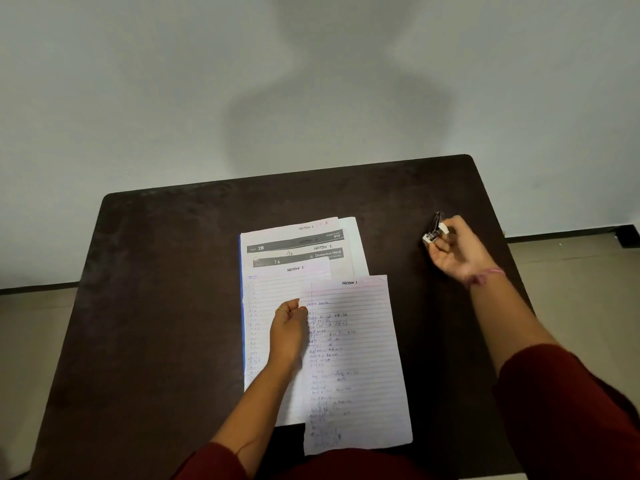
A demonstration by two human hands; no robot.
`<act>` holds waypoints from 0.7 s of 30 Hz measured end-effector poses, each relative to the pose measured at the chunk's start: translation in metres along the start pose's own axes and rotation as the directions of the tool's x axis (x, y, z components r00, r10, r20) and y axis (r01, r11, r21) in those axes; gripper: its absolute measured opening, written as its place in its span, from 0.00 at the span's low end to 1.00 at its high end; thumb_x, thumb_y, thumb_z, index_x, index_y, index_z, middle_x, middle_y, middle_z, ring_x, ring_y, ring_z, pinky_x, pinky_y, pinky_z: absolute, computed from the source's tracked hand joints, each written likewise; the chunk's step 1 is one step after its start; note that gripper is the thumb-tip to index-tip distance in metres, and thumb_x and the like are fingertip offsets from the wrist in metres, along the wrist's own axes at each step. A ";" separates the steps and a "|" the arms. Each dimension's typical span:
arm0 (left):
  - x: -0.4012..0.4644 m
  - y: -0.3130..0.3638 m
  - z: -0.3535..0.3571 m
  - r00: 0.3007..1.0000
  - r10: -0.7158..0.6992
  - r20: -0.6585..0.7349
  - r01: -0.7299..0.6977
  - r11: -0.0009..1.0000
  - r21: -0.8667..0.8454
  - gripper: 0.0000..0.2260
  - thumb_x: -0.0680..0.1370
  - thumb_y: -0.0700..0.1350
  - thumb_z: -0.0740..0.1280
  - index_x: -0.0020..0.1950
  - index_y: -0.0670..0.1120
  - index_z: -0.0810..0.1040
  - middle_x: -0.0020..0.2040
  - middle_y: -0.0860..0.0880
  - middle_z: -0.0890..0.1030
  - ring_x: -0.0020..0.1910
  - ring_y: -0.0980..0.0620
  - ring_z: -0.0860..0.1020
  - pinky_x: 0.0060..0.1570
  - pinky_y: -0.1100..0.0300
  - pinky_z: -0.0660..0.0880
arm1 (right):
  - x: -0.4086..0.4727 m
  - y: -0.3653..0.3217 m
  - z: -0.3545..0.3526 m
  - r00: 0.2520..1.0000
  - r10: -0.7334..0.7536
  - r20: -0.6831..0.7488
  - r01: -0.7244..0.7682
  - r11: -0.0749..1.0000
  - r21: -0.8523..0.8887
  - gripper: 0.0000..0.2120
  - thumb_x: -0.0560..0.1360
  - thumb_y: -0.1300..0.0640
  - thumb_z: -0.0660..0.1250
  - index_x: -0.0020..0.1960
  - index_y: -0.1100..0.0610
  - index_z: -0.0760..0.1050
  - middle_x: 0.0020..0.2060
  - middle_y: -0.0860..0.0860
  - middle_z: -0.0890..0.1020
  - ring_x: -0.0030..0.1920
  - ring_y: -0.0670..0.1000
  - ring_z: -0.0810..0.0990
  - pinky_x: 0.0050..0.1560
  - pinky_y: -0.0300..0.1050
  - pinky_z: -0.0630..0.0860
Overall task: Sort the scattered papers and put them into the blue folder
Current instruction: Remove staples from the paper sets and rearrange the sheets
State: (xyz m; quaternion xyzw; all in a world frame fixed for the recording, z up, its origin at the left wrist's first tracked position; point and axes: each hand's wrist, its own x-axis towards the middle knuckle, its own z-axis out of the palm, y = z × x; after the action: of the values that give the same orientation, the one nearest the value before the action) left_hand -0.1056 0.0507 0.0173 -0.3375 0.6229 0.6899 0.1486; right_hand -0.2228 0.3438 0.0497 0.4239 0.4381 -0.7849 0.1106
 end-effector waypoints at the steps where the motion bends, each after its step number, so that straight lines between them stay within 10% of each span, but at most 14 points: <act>1: -0.001 -0.002 0.000 1.000 -0.001 0.000 0.001 1.000 -0.007 0.04 0.78 0.36 0.60 0.48 0.43 0.71 0.41 0.44 0.72 0.37 0.50 0.68 0.35 0.58 0.65 | -0.008 0.007 0.002 0.996 0.012 0.092 -0.020 0.996 0.082 0.06 0.75 0.54 0.64 0.42 0.57 0.74 0.35 0.50 0.80 0.32 0.47 0.82 0.37 0.36 0.79; 10: -0.015 -0.012 0.003 1.000 -0.004 -0.010 0.003 1.000 -0.024 0.07 0.80 0.37 0.58 0.52 0.47 0.73 0.40 0.46 0.76 0.38 0.49 0.71 0.37 0.57 0.69 | -0.055 0.069 0.020 0.966 0.008 0.257 -0.042 0.991 0.128 0.14 0.76 0.69 0.52 0.57 0.60 0.71 0.53 0.59 0.80 0.54 0.61 0.81 0.51 0.54 0.80; 15: -0.020 -0.012 0.005 1.000 0.013 0.006 -0.013 1.000 0.008 0.10 0.79 0.40 0.61 0.60 0.42 0.72 0.43 0.44 0.78 0.42 0.44 0.74 0.47 0.51 0.73 | -0.069 0.084 0.040 0.981 0.088 0.173 -0.118 0.978 0.172 0.08 0.76 0.50 0.66 0.45 0.55 0.73 0.40 0.52 0.80 0.42 0.50 0.80 0.49 0.46 0.77; 21: -0.021 -0.013 0.006 0.999 0.030 0.025 -0.030 0.999 0.031 0.06 0.79 0.42 0.64 0.55 0.44 0.75 0.52 0.37 0.81 0.50 0.42 0.80 0.56 0.42 0.76 | -0.072 0.096 0.060 0.980 0.155 0.121 -0.184 0.940 0.287 0.09 0.77 0.59 0.62 0.39 0.59 0.70 0.40 0.56 0.75 0.38 0.49 0.76 0.34 0.41 0.80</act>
State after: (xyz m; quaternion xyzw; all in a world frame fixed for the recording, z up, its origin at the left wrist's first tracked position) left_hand -0.0841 0.0635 0.0211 -0.3174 0.6367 0.6864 0.1509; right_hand -0.1604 0.2254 0.0633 0.4335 0.2715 -0.8488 0.1341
